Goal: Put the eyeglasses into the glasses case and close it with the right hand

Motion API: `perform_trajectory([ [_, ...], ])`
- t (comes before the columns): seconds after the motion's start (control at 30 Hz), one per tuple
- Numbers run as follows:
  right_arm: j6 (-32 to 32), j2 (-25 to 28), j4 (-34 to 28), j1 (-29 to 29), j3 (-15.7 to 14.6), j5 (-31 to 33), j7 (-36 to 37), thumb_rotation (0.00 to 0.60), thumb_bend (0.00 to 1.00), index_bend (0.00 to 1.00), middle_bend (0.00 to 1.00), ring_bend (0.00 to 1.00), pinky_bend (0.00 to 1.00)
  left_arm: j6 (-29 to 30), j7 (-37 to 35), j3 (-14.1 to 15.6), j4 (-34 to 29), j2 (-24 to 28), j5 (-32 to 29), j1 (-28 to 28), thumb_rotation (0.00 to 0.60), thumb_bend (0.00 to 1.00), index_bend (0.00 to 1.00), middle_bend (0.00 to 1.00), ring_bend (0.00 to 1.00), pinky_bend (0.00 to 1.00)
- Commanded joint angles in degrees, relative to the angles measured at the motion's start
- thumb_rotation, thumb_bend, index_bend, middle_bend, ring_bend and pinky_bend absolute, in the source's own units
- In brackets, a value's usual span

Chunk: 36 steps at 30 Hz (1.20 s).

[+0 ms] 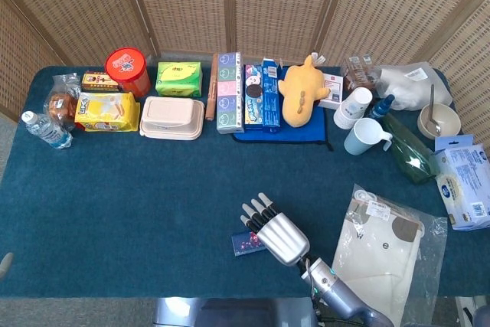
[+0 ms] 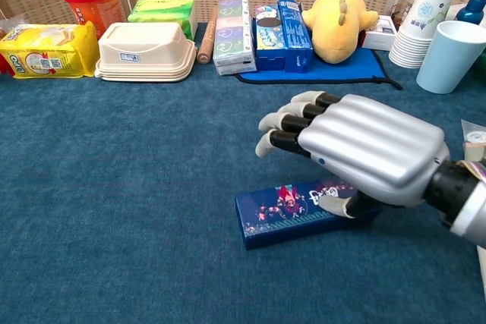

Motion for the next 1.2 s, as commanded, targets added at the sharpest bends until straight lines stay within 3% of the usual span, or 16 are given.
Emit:
perform_trajectory([
  [0.03,-1.44,-0.44,0.34,1.18,0.95,1.90,-2.12,0.600,0.24,0.22,0.14,0.13,0.13,-0.15,0.03,0.05,0.04,-0.06,-0.09,0.03,0.600,0.28,0.00,0.01,0.00,0.00],
  [0.23,-2.38,0.51,-1.61,2.52,1.44,3.89,-5.14,0.600,0.24,0.20,0.14,0.12,0.12,-0.23,-0.04,-0.06,0.02,-0.09,-0.31,0.07,0.600,0.28,0.00,0.01,0.00,0.00],
  [0.47,-3.92,5.26,-10.46,3.12,0.73,6.59,-9.68,0.600,0.26,0.15,0.14,0.09,0.12,-0.96,0.41,-0.04,-0.45,-0.11,0.20,-0.57,0.600,0.28,0.00,0.01,0.00,0.00],
  [0.73,-7.82,11.45,-19.76,4.22,-1.44,15.05,-15.91,0.600,0.29,0.04,0.09,0.04,0.11,-1.63,0.80,0.18,-1.02,-0.07,0.79,-1.15,0.600,0.28,0.00,0.01,0.00,0.00],
  [1.2,-10.12,10.12,-16.59,9.37,-1.85,26.70,-15.74,0.600,0.32,0.00,0.05,0.02,0.11,-1.66,0.77,1.20,-1.23,0.37,0.83,-0.48,0.600,0.28,0.00,0.00,0.00,0.00],
])
